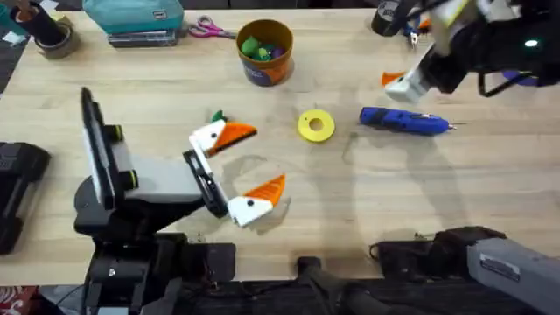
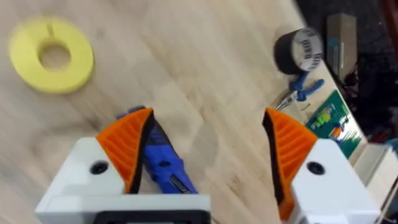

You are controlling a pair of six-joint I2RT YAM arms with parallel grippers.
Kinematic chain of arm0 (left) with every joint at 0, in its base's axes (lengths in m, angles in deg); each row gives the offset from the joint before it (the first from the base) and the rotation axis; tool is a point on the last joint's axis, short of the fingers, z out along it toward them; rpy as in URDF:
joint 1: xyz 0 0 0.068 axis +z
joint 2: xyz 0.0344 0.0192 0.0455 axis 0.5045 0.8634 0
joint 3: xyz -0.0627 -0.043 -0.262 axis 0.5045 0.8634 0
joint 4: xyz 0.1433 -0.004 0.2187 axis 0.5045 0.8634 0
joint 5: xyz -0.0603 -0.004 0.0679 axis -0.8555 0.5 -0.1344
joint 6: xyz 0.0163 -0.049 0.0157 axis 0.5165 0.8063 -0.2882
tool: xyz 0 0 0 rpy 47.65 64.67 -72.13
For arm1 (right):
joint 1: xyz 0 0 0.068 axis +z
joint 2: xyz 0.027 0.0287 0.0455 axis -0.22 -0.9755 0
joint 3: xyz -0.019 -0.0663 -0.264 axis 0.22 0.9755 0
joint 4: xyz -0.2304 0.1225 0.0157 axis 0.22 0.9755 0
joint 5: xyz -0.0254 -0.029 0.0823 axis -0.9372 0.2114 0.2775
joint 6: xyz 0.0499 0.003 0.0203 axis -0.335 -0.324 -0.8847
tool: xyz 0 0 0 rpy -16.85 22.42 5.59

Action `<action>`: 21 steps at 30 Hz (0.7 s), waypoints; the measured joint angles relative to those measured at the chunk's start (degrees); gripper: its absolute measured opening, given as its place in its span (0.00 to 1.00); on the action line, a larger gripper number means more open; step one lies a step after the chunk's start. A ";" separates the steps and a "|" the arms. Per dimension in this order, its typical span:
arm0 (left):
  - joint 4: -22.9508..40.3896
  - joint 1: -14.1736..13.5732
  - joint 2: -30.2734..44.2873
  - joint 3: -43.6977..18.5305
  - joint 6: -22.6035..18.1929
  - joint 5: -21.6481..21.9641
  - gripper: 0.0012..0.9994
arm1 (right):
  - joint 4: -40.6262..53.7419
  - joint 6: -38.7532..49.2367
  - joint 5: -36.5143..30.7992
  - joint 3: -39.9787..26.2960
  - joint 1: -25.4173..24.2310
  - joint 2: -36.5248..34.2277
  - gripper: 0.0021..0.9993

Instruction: Pick up the gripper from the table and insert it into the empty holder that is missing its gripper. Then pick up a screw, insert it into the mounting hole, and use the screwdriver to tighten it. Finally, clean up the table by picking up the vegetable and placing it into the bucket.

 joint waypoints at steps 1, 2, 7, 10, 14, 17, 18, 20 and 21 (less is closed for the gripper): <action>-0.81 0.00 0.00 0.02 0.90 1.69 0.99 | 0.04 -2.29 0.38 -0.11 0.02 1.21 1.00; -1.31 0.00 0.00 0.00 1.46 3.19 0.99 | 0.33 -5.26 0.78 -0.14 0.09 2.69 1.00; 4.06 0.00 3.57 -6.70 3.27 16.20 0.99 | 3.96 -23.25 2.05 -0.14 0.11 11.73 1.00; 10.76 0.00 9.99 -14.65 1.87 21.37 0.99 | 7.03 -28.37 2.27 -0.14 0.11 15.07 1.00; 23.32 0.00 20.28 -26.23 -0.69 28.05 0.98 | 9.98 -32.05 2.53 -0.14 0.11 18.63 1.00; 34.76 0.00 29.45 -36.22 -1.58 33.96 0.99 | 11.46 -33.33 2.70 -0.14 0.11 21.19 1.00; 37.27 0.00 32.09 -38.87 -1.83 35.50 0.99 | 12.06 -33.61 2.70 -0.14 0.11 21.91 1.00; 41.89 0.00 37.91 -44.59 -2.98 38.49 0.99 | 13.36 -33.97 2.72 -0.14 0.11 23.27 1.00; 43.52 0.00 40.18 -46.73 -3.76 39.50 0.99 | 13.88 -34.04 2.72 -0.14 0.11 23.72 1.00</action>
